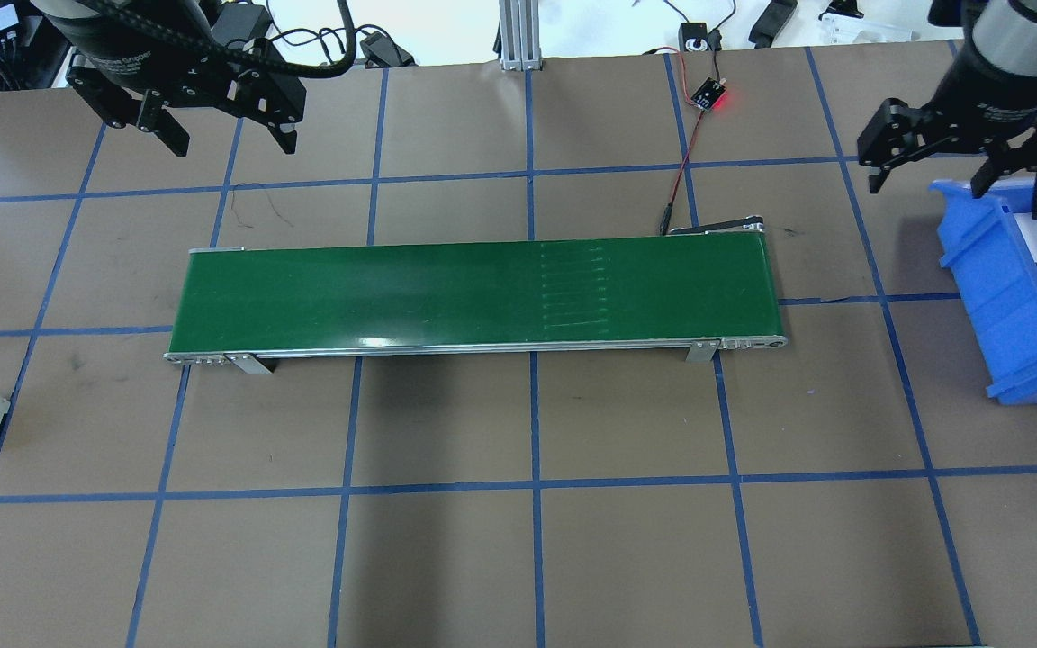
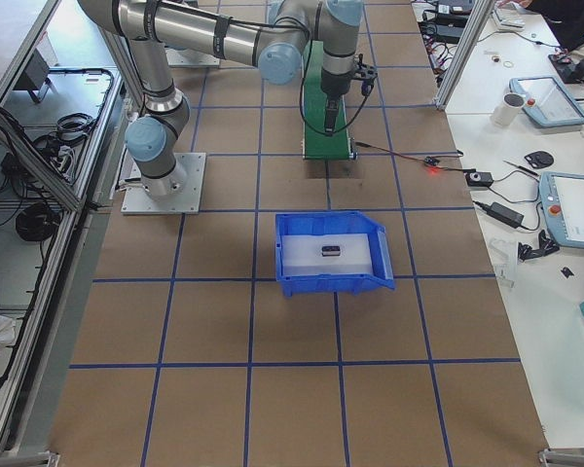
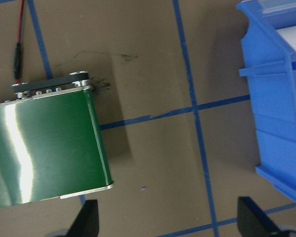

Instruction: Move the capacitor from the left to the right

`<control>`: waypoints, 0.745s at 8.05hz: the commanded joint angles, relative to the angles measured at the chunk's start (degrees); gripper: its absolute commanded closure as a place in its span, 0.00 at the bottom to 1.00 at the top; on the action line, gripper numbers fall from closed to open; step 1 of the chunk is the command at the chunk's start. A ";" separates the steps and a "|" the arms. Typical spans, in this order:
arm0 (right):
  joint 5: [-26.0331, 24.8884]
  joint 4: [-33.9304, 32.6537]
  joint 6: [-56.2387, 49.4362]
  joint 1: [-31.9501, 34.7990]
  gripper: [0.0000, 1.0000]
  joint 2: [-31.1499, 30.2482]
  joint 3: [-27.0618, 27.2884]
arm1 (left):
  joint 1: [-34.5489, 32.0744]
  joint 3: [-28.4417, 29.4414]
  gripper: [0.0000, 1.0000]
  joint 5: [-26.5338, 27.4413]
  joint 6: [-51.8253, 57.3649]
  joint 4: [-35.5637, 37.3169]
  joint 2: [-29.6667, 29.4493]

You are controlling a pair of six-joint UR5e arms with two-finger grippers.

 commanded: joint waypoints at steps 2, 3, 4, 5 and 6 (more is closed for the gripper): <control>7.84 8.00 4.69 7.23 0.00 -5.34 0.06 | 0.00 0.00 0.00 0.01 0.04 0.00 0.00; 7.85 9.14 4.69 7.41 0.00 -7.28 0.06 | 0.00 0.00 0.00 0.01 0.04 0.00 0.00; 7.94 10.02 4.00 7.49 0.00 -7.65 0.06 | 0.00 0.00 0.00 0.01 -0.05 0.00 0.00; 7.85 10.03 3.90 7.50 0.00 -7.65 0.06 | 0.00 0.00 0.00 -0.08 0.04 0.00 0.00; 7.68 10.03 3.82 7.50 0.00 -7.56 0.06 | 0.00 0.00 0.00 -0.08 -0.05 0.00 0.00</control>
